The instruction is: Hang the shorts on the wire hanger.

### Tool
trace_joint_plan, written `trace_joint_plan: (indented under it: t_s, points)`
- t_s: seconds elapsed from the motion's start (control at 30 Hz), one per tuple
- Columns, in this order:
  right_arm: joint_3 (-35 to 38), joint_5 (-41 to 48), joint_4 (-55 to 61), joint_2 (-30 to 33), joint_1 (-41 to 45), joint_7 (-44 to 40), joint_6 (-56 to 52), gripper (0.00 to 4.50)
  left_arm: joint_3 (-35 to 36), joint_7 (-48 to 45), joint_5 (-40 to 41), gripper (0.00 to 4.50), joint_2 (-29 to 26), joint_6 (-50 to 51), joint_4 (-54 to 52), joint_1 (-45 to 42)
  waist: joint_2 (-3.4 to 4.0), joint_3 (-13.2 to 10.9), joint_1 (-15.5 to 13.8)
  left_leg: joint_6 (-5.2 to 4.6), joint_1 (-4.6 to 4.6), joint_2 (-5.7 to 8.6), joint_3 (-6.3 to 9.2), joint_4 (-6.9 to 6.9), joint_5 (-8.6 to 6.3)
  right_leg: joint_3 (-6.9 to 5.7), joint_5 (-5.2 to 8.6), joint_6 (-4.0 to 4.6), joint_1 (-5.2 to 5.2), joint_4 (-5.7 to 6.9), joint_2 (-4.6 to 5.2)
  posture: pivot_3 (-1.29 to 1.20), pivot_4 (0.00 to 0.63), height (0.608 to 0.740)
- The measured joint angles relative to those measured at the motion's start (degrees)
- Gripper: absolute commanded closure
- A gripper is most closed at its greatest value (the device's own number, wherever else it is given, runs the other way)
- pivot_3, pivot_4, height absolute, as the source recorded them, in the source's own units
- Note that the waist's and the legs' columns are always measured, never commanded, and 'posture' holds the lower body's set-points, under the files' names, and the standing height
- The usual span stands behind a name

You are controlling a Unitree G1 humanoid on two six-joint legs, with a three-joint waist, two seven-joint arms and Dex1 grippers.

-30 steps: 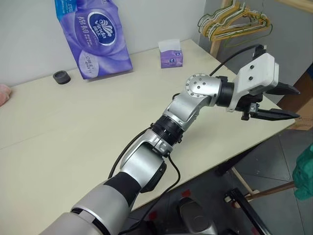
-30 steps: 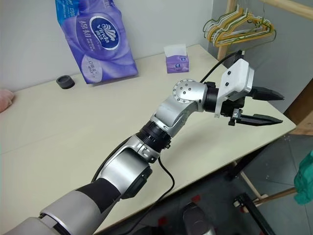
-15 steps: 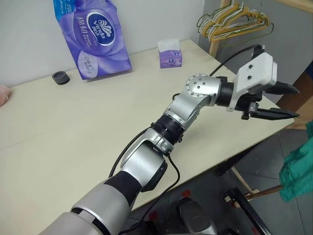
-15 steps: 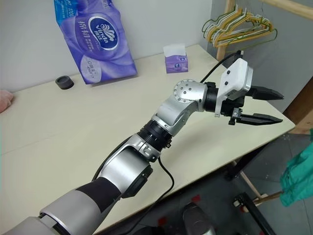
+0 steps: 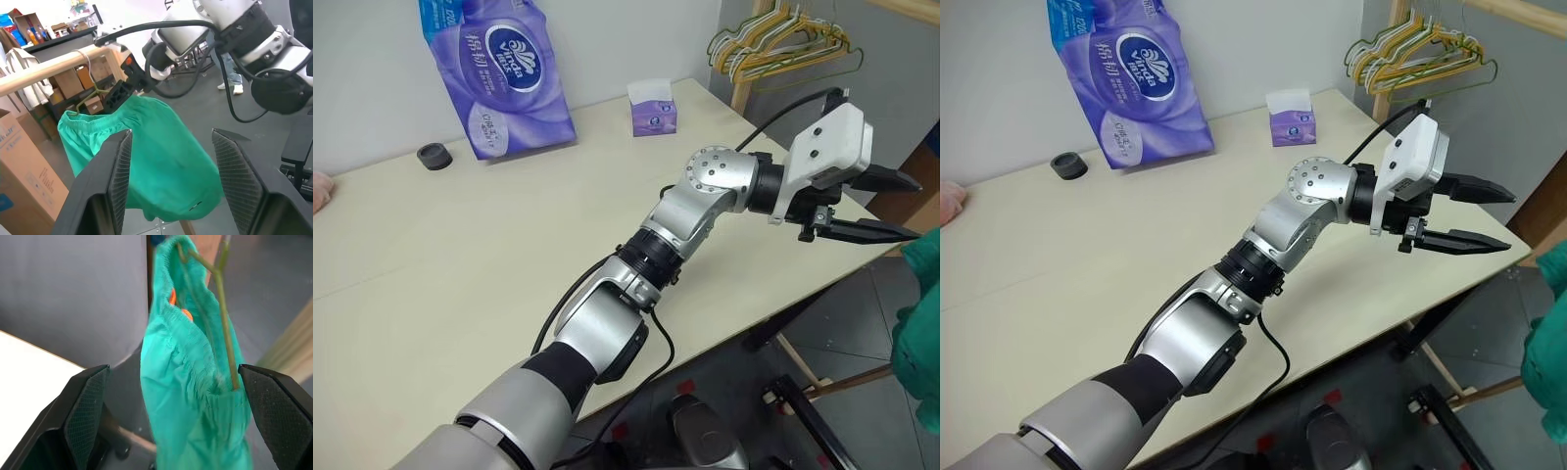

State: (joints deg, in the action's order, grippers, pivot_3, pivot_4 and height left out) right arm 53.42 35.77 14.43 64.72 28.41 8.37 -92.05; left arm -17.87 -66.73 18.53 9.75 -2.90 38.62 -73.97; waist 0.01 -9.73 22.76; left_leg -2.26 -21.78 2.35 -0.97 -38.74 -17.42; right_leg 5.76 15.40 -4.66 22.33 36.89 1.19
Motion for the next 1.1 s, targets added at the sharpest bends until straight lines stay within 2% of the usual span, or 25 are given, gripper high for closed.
trace_joint_plan:
  t_s: [0.13, 0.23, 0.3, 0.37, 0.47, 0.53, 0.6, 0.7, 0.8, 0.97, 1.1]
  points:
    - [-4.38, -0.51, 12.51, -1.11, -1.62, -3.57, 1.39, 0.02, -0.21, 1.76, -0.73, 1.77, -0.30, 0.74, -2.62, 1.00, -0.04, -0.02, 0.28, 0.00, -0.01, -0.02, 0.03, -0.01, 0.00, -0.02, 0.00, -0.01, -0.01, 0.00, -0.01, -0.43, 0.154, 0.740]
    - [-8.87, 0.96, 22.41, -10.65, -5.09, -7.03, 5.18, 0.02, -0.85, 4.09, -2.32, 1.77, -1.88, 3.87, -10.52, 7.93, -0.24, 0.08, 0.61, 0.05, -0.02, -0.11, 0.14, -0.08, -0.01, -0.09, -0.04, -0.07, -0.03, 0.07, -0.04, -0.39, 0.147, 0.740]
    - [-12.41, 1.91, 25.95, -16.05, -8.07, -8.88, 7.12, 0.02, -1.35, 5.91, -3.73, 1.77, -4.84, 6.77, -13.95, 12.78, -0.17, 0.10, 0.54, 0.06, 0.01, -0.08, 0.16, -0.12, 0.00, -0.10, -0.04, -0.07, -0.01, 0.21, -0.04, -0.37, 0.142, 0.740]
    - [-17.55, 1.97, 30.02, -20.60, -11.78, -10.83, 11.84, 0.02, -0.62, 8.87, -5.27, 1.77, -11.05, 11.90, -19.77, 19.18, 0.03, 0.20, 0.49, 0.09, 0.04, -0.10, 0.20, -0.13, 0.02, -0.10, -0.06, -0.07, 0.01, 0.31, 0.03, -0.36, 0.139, 0.740]
    - [-21.42, 1.03, 31.76, -23.90, -12.73, -11.39, 17.02, 0.02, 0.40, 11.24, -6.66, 1.77, -16.45, 15.51, -24.82, 24.10, 0.13, 0.29, -0.49, 0.14, 0.04, -0.09, 0.32, -0.22, 0.05, -0.22, -0.09, -0.10, 0.04, 0.30, 0.12, -0.29, 0.117, 0.740]
    - [-28.87, -2.47, 31.80, -26.90, -15.16, -13.03, 26.19, 0.02, 2.41, 16.25, -7.93, 1.77, -19.24, 19.00, -30.36, 29.11, -0.14, 0.56, -1.80, 0.16, 0.08, -0.11, 0.46, -0.23, 0.06, -0.32, -0.20, -0.01, 0.07, 0.35, 0.18, -0.26, 0.107, 0.740]
    - [-38.61, -7.13, 30.32, -29.23, -17.57, -14.85, 35.97, 0.02, 5.14, 22.49, -10.45, 1.77, -21.54, 20.39, -32.58, 32.79, -0.17, 0.64, -3.65, 0.20, 0.03, -0.07, 0.50, -0.24, 0.08, -0.38, -0.35, 0.22, 0.22, 0.41, 0.26, -0.20, 0.097, 0.740]
    - [-46.56, -12.29, 25.52, -31.27, -18.86, -18.05, 46.70, 0.02, 9.51, 31.11, -13.04, 1.77, -22.11, 22.37, -34.17, 36.28, -0.29, 0.71, -6.83, 0.25, -0.16, 0.06, 0.48, -0.30, 0.11, -0.42, -0.38, 0.25, 0.54, 0.70, 0.45, -0.14, 0.085, 0.740]
    - [-51.13, -14.86, 19.40, -35.10, -17.89, -21.22, 55.32, 0.02, 14.11, 42.80, -16.39, 1.77, -20.43, 22.32, -36.56, 40.11, -0.74, 1.14, -10.92, 0.57, -0.43, 0.08, 0.60, -0.31, 0.30, -0.53, -0.39, 0.27, 0.92, 0.94, 0.51, -0.08, 0.078, 0.740]
    - [-56.99, -20.02, 3.79, -44.13, -12.39, -22.08, 65.44, 0.02, 23.43, 63.52, -21.66, 1.77, -15.90, 23.84, -39.33, 48.81, -1.19, 1.75, -15.47, 0.73, -0.40, 0.06, 0.74, -0.28, 0.41, -0.69, -0.57, 0.58, 1.04, 1.09, 0.49, 0.01, 0.076, 0.740]
    - [-58.71, -23.32, -6.19, -48.63, -8.75, -22.47, 72.08, 0.02, 25.66, 70.38, -24.48, 1.77, -15.91, 23.21, -40.89, 53.74, -1.43, 1.99, -19.55, 0.96, -0.38, 0.04, 0.90, -0.27, 0.64, -0.89, -0.76, 0.89, 1.07, 1.16, 0.44, 0.07, 0.072, 0.740]
